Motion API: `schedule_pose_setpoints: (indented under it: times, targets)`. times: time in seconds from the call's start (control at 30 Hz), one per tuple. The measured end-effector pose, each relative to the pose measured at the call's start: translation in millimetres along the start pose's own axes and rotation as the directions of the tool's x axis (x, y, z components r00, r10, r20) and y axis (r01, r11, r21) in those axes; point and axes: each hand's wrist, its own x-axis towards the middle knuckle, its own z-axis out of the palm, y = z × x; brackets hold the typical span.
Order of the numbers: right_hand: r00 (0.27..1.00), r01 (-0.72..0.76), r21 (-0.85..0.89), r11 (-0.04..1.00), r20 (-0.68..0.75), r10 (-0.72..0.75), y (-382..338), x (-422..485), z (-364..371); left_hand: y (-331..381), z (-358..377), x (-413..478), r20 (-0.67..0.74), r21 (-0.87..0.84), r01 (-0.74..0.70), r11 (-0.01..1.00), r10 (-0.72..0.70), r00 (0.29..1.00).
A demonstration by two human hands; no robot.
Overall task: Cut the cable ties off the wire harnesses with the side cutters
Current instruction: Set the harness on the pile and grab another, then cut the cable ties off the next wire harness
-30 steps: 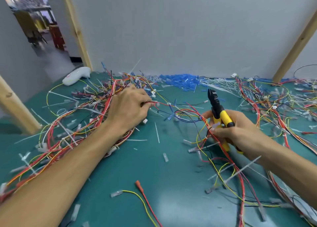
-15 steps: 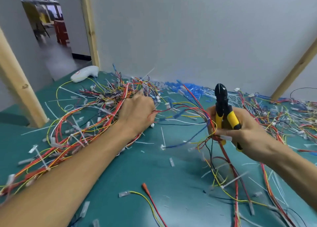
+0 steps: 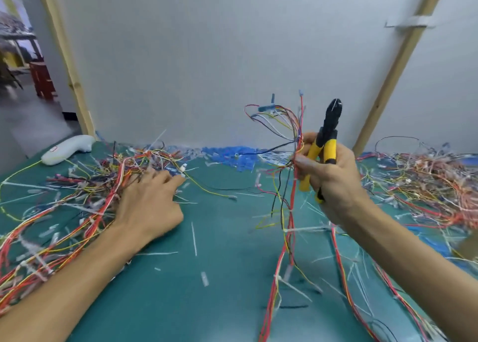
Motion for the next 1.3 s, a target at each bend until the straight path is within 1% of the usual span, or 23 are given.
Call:
schedule_pose_setpoints:
  times: [0.1, 0.17, 0.23, 0.27, 0.3, 0.33, 0.37, 0.4, 0.43, 0.47, 0.5, 0.57, 0.6, 0.7, 0.77, 0.8, 0.9, 1.03, 1.1, 1.2, 1.3]
  targets:
    - [0.995, 0.094, -0.147, 0.985, 0.043, -0.089, -1.1, -1.0, -2.6, 15.2, -21.9, -7.3, -0.025, -0.075, -0.026, 0.997, 0.024, 0.999]
    - [0.988, 0.143, -0.219, 0.965, 0.083, -0.128, 0.3, -1.7, -3.9, 28.9, -36.2, -12.4, -0.038, -0.084, -0.084, 0.993, 0.081, 0.996]
    - [0.98, 0.19, -0.309, 0.932, 0.109, -0.164, 0.2, -0.4, -6.4, 45.6, -47.8, -20.0, -0.112, -0.091, -0.196, 0.976, 0.186, 0.976]
    - [0.977, 0.211, -0.365, 0.907, 0.12, -0.179, -0.4, 0.5, -7.9, 53.8, -53.3, -24.3, -0.151, -0.125, -0.265, 0.956, 0.245, 0.958]
    - [0.974, 0.222, -0.409, 0.885, 0.13, -0.184, -1.2, 0.9, -9.2, 61.5, -59.1, -27.5, -0.173, -0.221, -0.321, 0.921, 0.287, 0.942]
    - [0.973, 0.226, -0.434, 0.872, 0.145, -0.18, -2.3, 0.6, -9.3, 70.0, -66.1, -29.7, -0.169, -0.395, -0.338, 0.854, 0.294, 0.941]
    - [0.971, 0.232, -0.446, 0.864, 0.165, -0.175, -3.7, -0.7, -8.0, 78.6, -73.5, -30.6, -0.124, -0.597, -0.291, 0.748, 0.271, 0.954]
    - [0.967, 0.239, -0.452, 0.859, 0.188, -0.17, -4.7, -2.7, -5.6, 86.4, -79.2, -28.4, -0.047, -0.774, -0.187, 0.605, 0.24, 0.97]
    - [0.964, 0.244, -0.458, 0.855, 0.214, -0.161, -5.0, -5.9, -2.4, 93.4, -82.3, -23.7, 0.038, -0.896, -0.061, 0.441, 0.212, 0.977]
    - [0.959, 0.244, -0.464, 0.852, 0.244, -0.142, -4.1, -10.1, 1.6, 99.1, -82.4, -18.3, 0.105, -0.952, 0.045, 0.304, 0.186, 0.977]
    - [0.954, 0.243, -0.464, 0.852, 0.275, -0.122, -2.3, -15.7, 5.7, 102.9, -79.8, -12.6, 0.163, -0.969, 0.128, 0.209, 0.161, 0.973]
    - [0.949, 0.216, -0.436, 0.874, 0.304, -0.084, 4.9, -28.3, 11.2, 106.2, -68.2, -7.6, 0.256, -0.966, 0.25, 0.064, 0.122, 0.959]
    - [0.951, 0.188, -0.425, 0.885, 0.304, -0.056, 9.7, -34.2, 11.9, 105.7, -58.9, -8.8, 0.294, -0.956, 0.294, 0.015, 0.108, 0.95]
    - [0.95, 0.115, -0.464, 0.878, 0.31, 0.04, 27.3, -48.5, 8.0, 100.0, -27.3, -21.2, 0.383, -0.923, 0.385, 0.006, 0.112, 0.917]
    - [0.949, 0.1, -0.514, 0.852, 0.307, 0.074, 39.9, -55.6, 5.2, 99.3, -8.7, -30.0, 0.427, -0.897, 0.439, -0.053, 0.154, 0.891]
    - [0.949, 0.108, -0.535, 0.838, 0.308, 0.074, 44.2, -57.8, 5.0, 100.8, -2.9, -33.5, 0.424, -0.895, 0.44, -0.072, 0.169, 0.89]
    - [0.939, 0.149, -0.573, 0.806, 0.338, 0.067, 47.0, -60.4, 6.5, 104.5, 7.0, -39.0, 0.389, -0.915, 0.4, -0.053, 0.143, 0.91]
    - [0.924, 0.242, -0.624, 0.743, 0.382, 0.019, 42.0, -60.1, 7.6, 106.0, 9.5, -42.0, 0.331, -0.938, 0.338, -0.074, 0.092, 0.939]
    - [0.919, 0.266, -0.638, 0.722, 0.395, 0.01, 41.9, -61.0, 9.4, 105.1, 10.6, -41.6, 0.328, -0.938, 0.339, -0.077, 0.12, 0.937]
    - [0.888, 0.325, -0.647, 0.69, 0.459, 0.012, 40.9, -66.4, 13.2, 102.6, 10.3, -40.2, 0.33, -0.93, 0.357, -0.088, 0.229, 0.916]
    - [0.847, 0.398, -0.616, 0.68, 0.531, -0.015, 40.6, -72.0, 13.5, 101.8, 10.8, -44.3, 0.286, -0.953, 0.301, -0.024, 0.251, 0.925]
